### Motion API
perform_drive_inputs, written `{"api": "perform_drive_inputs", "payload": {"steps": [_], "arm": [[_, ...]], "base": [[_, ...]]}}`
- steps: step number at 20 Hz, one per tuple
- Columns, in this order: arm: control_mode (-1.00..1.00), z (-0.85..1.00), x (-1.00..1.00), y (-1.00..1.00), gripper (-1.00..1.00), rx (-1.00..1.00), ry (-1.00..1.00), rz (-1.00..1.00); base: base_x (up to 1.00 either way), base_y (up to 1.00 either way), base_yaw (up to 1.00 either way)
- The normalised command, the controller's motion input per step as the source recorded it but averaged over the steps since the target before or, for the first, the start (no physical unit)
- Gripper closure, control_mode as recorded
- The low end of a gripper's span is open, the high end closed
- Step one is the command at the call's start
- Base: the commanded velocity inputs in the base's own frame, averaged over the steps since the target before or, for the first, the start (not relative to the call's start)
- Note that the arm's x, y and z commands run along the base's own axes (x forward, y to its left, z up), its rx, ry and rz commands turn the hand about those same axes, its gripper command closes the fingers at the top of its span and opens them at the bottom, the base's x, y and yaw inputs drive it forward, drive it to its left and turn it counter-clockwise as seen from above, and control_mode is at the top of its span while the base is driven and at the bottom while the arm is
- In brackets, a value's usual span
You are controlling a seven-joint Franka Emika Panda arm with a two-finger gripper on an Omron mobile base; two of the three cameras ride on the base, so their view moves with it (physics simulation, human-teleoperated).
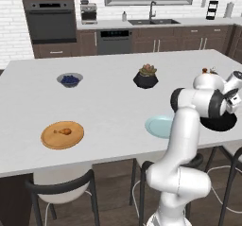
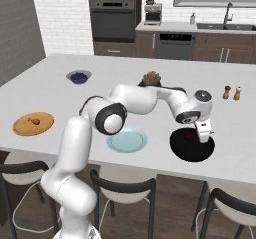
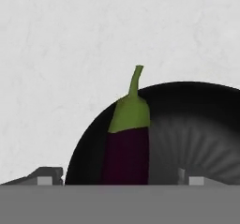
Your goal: Pick the chicken drumstick and eggplant from their plates and place them in the bowl. Then put the bowl in the fridge.
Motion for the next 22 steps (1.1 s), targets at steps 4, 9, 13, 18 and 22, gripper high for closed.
{"api": "perform_drive_inputs", "payload": {"steps": [4,9,13,18,22], "arm": [[-1.00,0.97,-0.56,0.25,-1.00,0.06,0.00,0.00],[-1.00,0.96,-0.97,0.82,-1.00,0.02,0.04,0.09],[-1.00,0.76,-1.00,1.00,-1.00,0.00,0.09,0.16],[-1.00,0.35,-0.97,1.00,-1.00,-0.05,0.15,0.21],[-1.00,-0.01,-0.82,1.00,-1.00,-0.16,0.09,0.27]], "base": [[0.00,0.00,0.00],[0.00,0.00,0.00],[0.00,0.00,0.00],[0.00,0.00,0.00],[0.00,0.00,0.00]]}}
